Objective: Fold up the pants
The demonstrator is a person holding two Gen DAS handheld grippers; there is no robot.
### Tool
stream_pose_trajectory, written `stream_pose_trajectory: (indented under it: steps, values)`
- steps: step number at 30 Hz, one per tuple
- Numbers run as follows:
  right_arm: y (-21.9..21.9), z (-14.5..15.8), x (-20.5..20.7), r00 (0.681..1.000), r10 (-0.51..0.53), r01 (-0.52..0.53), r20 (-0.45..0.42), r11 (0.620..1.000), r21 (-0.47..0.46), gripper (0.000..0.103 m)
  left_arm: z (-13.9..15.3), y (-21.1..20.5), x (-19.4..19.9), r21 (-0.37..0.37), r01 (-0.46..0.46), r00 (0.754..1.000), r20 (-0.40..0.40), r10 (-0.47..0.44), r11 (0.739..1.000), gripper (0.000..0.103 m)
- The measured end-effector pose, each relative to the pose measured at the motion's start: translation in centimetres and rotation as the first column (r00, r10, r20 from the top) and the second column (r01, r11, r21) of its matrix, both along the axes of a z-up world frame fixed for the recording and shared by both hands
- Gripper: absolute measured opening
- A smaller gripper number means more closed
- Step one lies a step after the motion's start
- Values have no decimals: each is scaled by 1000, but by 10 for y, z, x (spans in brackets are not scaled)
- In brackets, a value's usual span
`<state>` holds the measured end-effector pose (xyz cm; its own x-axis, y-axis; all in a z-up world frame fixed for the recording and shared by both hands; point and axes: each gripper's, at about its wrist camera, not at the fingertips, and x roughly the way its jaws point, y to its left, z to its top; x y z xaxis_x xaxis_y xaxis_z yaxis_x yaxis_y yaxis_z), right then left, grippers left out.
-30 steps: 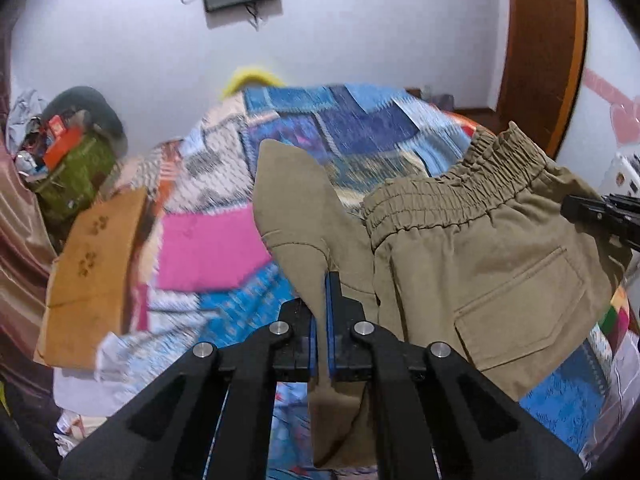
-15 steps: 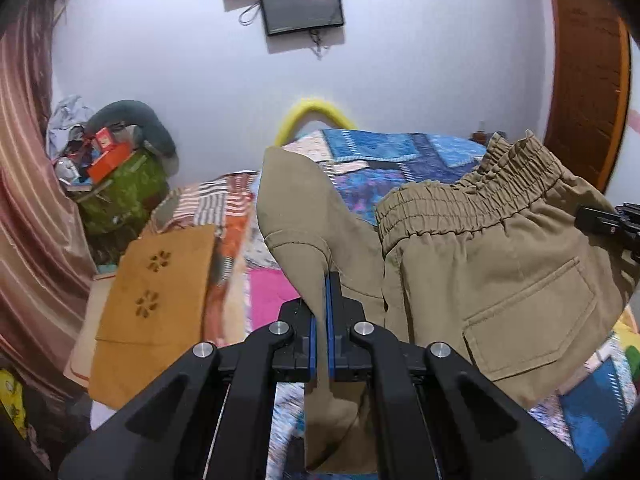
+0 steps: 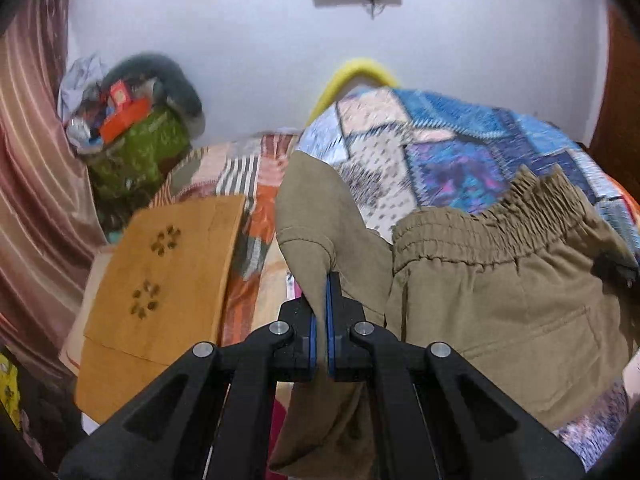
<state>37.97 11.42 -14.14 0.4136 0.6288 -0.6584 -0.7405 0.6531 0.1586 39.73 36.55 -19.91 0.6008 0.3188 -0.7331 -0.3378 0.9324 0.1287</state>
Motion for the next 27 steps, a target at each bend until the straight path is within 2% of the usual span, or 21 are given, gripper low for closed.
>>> stream_pose_trajectory:
  steps: [4,7,9,11,12,13,15,17,20,23,27]
  values:
    - [18,-34,10,999,7,-9,-33,999,-50,7,-58,23,20,-71,-46,994,-102,38,996,5]
    - [24,-60,17,997,16,-23,-72,994,-103,8,-106,36,23,-112,-94,977,-199,71,989,8]
    - [23,-74,17,995,18,-31,-95,990,-137,9,-122,38,18,-132,-122,970,-226,90,984,11]
    - [20,-80,14,995,19,-33,-96,988,-152,14,-128,43,11,-156,-146,968,-224,109,977,15]
    - [17,-81,14,994,17,-34,-110,987,-157,16,-128,44,10,-159,-157,967,-225,119,975,24]
    - [14,-80,14,994,5,-24,-113,986,-163,19,-126,44,7,-137,-181,960,-240,144,974,38]
    - [11,-80,14,993,-12,-8,-119,985,-172,27,-125,41,6,-106,-183,953,-265,150,977,49]
    - [9,-74,11,993,-35,12,-112,980,-199,39,-119,37,2,-94,-164,949,-287,131,982,50]
    - [6,-64,2,997,-45,29,-65,974,-223,50,-102,28,-9,-97,-144,952,-285,111,985,50]
    - [2,-46,-7,998,-45,35,-44,979,-202,51,-73,16,-24,-121,-122,962,-258,88,985,50]
    - [-6,-9,-30,999,-37,37,3,986,-162,51,-24,-12,-48,-109,-65,983,-181,45,992,50]
